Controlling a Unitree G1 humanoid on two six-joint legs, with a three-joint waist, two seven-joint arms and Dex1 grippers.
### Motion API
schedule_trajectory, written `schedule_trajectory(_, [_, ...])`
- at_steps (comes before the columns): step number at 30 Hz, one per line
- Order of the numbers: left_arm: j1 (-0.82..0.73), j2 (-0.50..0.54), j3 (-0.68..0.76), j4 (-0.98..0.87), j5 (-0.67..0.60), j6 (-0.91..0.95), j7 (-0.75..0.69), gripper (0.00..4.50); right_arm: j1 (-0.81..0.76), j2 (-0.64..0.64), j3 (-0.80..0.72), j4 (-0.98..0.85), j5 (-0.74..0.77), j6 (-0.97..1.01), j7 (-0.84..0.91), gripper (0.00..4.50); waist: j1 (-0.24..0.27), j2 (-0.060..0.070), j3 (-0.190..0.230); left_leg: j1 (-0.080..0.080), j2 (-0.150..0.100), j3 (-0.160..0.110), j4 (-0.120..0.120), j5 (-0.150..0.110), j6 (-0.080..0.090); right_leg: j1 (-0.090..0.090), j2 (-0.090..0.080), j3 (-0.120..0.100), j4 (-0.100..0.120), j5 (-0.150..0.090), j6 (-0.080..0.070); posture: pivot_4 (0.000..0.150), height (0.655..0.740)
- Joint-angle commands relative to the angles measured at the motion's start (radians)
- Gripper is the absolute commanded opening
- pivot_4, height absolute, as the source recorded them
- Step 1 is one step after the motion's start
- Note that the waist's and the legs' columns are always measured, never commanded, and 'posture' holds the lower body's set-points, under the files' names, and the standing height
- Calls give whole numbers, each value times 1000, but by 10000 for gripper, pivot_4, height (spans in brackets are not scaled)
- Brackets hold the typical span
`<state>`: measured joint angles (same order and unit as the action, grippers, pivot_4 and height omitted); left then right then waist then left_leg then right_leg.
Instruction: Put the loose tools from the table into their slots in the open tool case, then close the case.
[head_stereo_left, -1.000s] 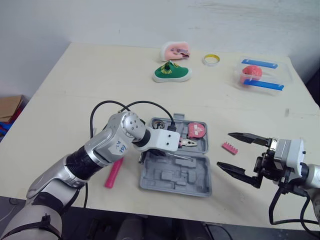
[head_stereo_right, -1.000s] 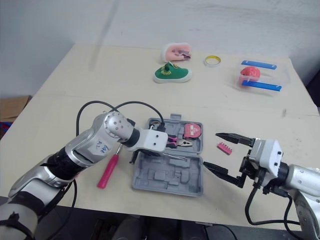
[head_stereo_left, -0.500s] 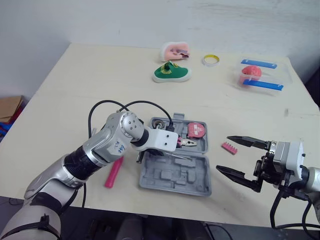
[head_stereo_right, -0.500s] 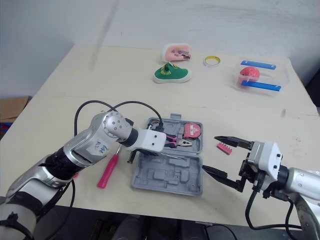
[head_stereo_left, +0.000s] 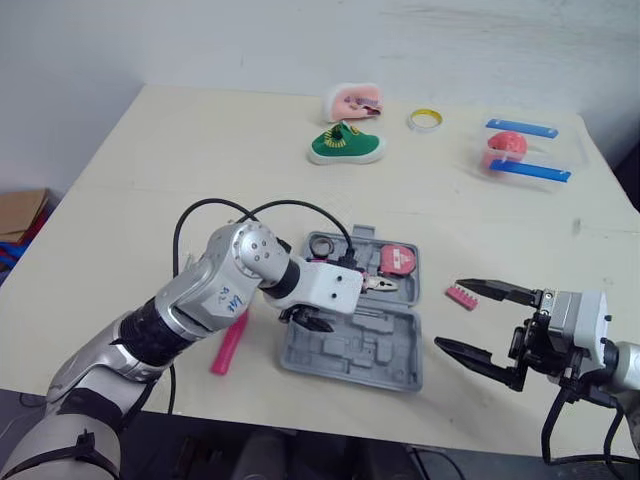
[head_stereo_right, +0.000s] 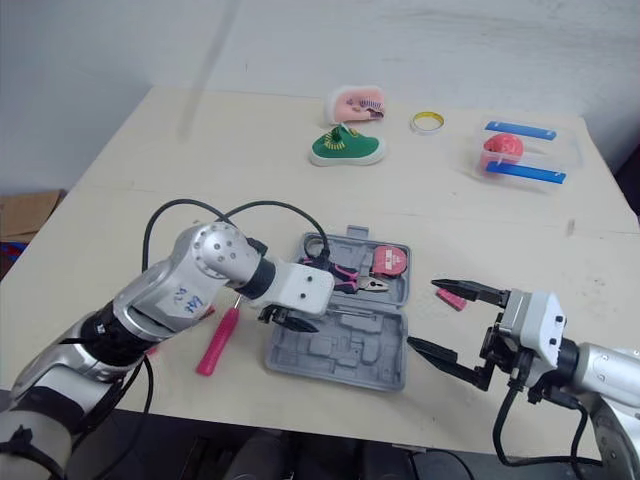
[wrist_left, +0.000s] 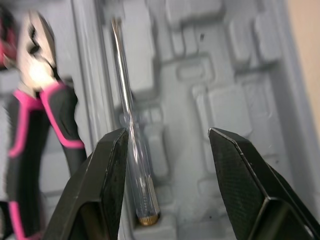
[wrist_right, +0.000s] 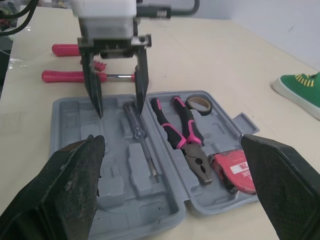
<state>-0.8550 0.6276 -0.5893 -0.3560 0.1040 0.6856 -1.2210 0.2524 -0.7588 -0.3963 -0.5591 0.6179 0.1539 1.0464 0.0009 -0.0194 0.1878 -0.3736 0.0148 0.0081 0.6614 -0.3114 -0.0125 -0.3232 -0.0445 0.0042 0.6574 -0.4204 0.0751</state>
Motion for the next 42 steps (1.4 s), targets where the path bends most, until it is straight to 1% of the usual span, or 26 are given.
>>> schedule_trajectory(1, [69,-95,174,76,-107,-142,112,19913,6,16,-10,-12,14,-25,3,45000,-1,0,0,0,0,0,0,0,0,0,0,0,0,0,0,1500,7400])
schedule_trajectory(2, [91,-127,221,99,-147,-158,131,17014,6,19,-9,-14,15,-25,2,45000,-1,0,0,0,0,0,0,0,0,0,0,0,0,0,0,1500,7400])
schedule_trajectory(3, [121,-159,271,126,-202,-214,126,12868,7,20,-12,-16,16,-24,4,45000,-2,0,0,0,0,0,1,0,0,0,0,-1,0,0,0,1500,7400])
schedule_trajectory(4, [151,-216,344,171,-260,-225,163,8339,9,21,-14,-18,17,-22,4,45000,-3,0,0,0,0,-1,1,0,0,0,0,-1,0,0,0,1500,7400])
schedule_trajectory(6, [192,-279,435,245,-337,-250,203,294,11,22,-17,-22,18,-19,3,45000,-1,0,0,0,0,-1,1,0,0,0,0,-1,0,0,0,1500,7400])
schedule_trajectory(7, [216,-290,462,287,-354,-306,194,294,11,22,-18,-25,19,-16,0,45000,-1,0,0,0,0,-1,1,0,0,0,0,-1,1,0,0,1500,7400])
schedule_trajectory(9, [268,-254,446,318,-356,-412,106,294,9,20,-20,-32,21,-9,-7,45000,-5,0,0,0,0,-1,1,0,0,0,0,-2,1,0,0,1500,7400])
schedule_trajectory(10, [281,-267,457,317,-377,-385,125,294,6,19,-23,-34,22,-5,-12,45000,-5,0,0,0,0,0,1,0,0,-1,0,-1,1,0,0,1500,7400])
schedule_trajectory(12, [302,-266,434,303,-385,-416,108,294,6,16,-26,-28,17,-8,-11,45000,-2,0,0,0,0,-1,1,0,0,-1,0,-2,1,0,0,1500,7400])
schedule_trajectory(15, [312,-253,380,330,-306,-421,155,294,4,15,-23,-23,12,-9,-15,45000,8,0,0,0,0,-1,2,0,0,0,-1,-2,-1,1,2,1500,7400])
schedule_trajectory(16, [317,-248,369,333,-301,-406,158,294,3,16,-22,-22,11,-9,-16,45000,8,0,0,0,-1,-1,2,0,0,1,-1,-1,-1,1,2,1500,7400])
schedule_trajectory(20, [349,-233,339,340,-272,-464,158,294,4,16,-23,-21,9,-10,-17,45000,6,0,0,0,-1,-1,1,-1,1,0,-1,-1,-2,1,2,1500,7400])
schedule_trajectory(22, [358,-220,325,344,-271,-453,147,294,3,15,-24,-21,10,-11,-17,45000,-1,0,0,0,-1,-1,1,-1,1,0,-1,-1,-1,1,2,1500,7400])
schedule_trajectory(24, [357,-219,322,357,-263,-441,164,294,4,16,-26,-21,10,-12,-17,45000,-2,0,0,0,-1,-1,1,-1,1,0,-1,-1,-1,1,2,1500,7400])
schedule_trajectory(28, [348,-218,307,397,-231,-477,174,294,6,18,-22,-19,12,-15,-12,45000,-1,0,0,0,-1,-1,1,-1,1,0,-1,-1,-1,1,2,1500,7400])
schedule_trajectory(31, [352,-223,303,409,-217,-435,207,294,1,17,-18,-11,12,-18,-5,45000,-1,0,0,0,-1,-1,1,-1,1,0,-1,-1,-1,1,2,1500,7400])
schedule_trajectory(34, [367,-204,273,403,-204,-450,176,294,-1,18,-16,-4,8,-23,1,45000,-2,0,0,0,-1,-1,1,-1,1,1,-1,-1,-1,1,2,1500,7400])
schedule_trajectory(37, [378,-195,258,410,-185,-411,190,294,-1,17,-13,1,4,-25,7,45000,-2,0,0,1,-1,-1,1,-1,1,1,-1,-1,-1,1,2,1500,7400])
schedule_trajectory(40, [386,-182,236,412,-166,-450,177,294,0,21,-12,9,0,-32,13,45000,-2,1,0,1,-1,-1,1,-1,1,2,-1,-1,-1,1,2,1500,7400])
schedule_trajectory(42, [387,-174,222,413,-148,-437,191,294,3,25,-12,18,-4,-41,19,45000,-2,1,0,2,-1,-1,1,-1,1,2,-1,-1,-1,1,2,1500,7400])
